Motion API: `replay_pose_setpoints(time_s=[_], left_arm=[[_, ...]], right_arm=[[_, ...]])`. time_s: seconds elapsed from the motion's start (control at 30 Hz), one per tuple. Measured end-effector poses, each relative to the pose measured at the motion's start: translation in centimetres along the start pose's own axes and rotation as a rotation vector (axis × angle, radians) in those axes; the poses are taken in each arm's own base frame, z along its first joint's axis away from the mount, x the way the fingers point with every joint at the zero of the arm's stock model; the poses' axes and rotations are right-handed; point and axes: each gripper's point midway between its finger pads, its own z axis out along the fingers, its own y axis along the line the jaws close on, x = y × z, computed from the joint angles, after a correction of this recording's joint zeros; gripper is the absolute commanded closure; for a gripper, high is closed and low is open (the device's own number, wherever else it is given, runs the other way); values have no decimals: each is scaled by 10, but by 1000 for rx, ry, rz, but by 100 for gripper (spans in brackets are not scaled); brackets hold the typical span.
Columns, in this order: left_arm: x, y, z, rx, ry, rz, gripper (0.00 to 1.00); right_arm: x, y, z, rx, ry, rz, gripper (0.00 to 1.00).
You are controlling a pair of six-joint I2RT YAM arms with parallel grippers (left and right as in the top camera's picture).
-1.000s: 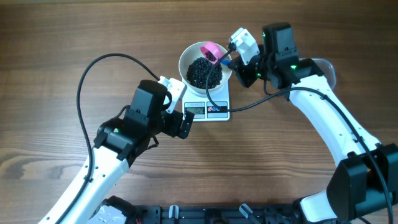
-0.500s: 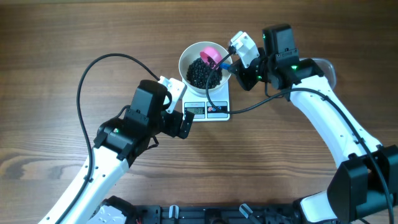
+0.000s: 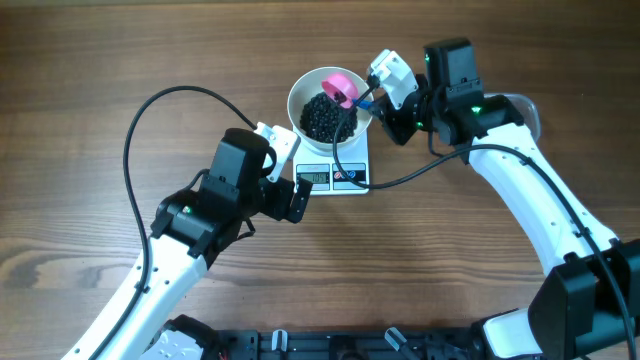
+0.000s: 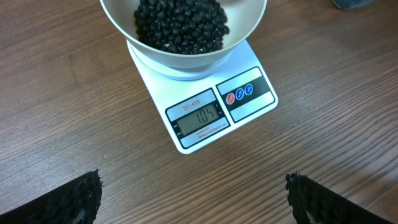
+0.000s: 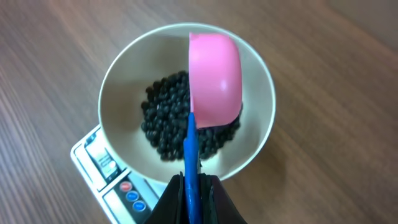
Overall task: Scoop item into bowl and weigh 150g on scale
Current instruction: 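Hold the scoop tipped over the bowl, shaking out remaining beans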
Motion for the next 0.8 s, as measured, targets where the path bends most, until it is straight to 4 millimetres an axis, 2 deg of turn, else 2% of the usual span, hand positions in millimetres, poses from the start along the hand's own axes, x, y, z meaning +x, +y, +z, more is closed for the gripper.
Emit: replay_pose_setpoints(time_s=[0.1, 0.3, 0.5, 0.6, 0.7, 0.8], left_arm=[[0, 0, 0, 0, 0, 0, 0], [0, 0, 0, 0, 0, 0, 0], [0, 0, 0, 0, 0, 0, 0], [0, 0, 0, 0, 0, 0, 0], [0, 0, 0, 0, 0, 0, 0], [0, 0, 0, 0, 0, 0, 0]], right_arm=[[-13, -1, -2, -3, -52, 30, 96], [9, 4, -3, -10, 37, -1, 96], [-11, 9, -3, -53, -52, 30, 96], [-5, 8, -3, -41, -22, 34, 96], [6, -1, -3, 18, 30, 0, 96], [2, -4, -3, 27, 14, 5, 96]])
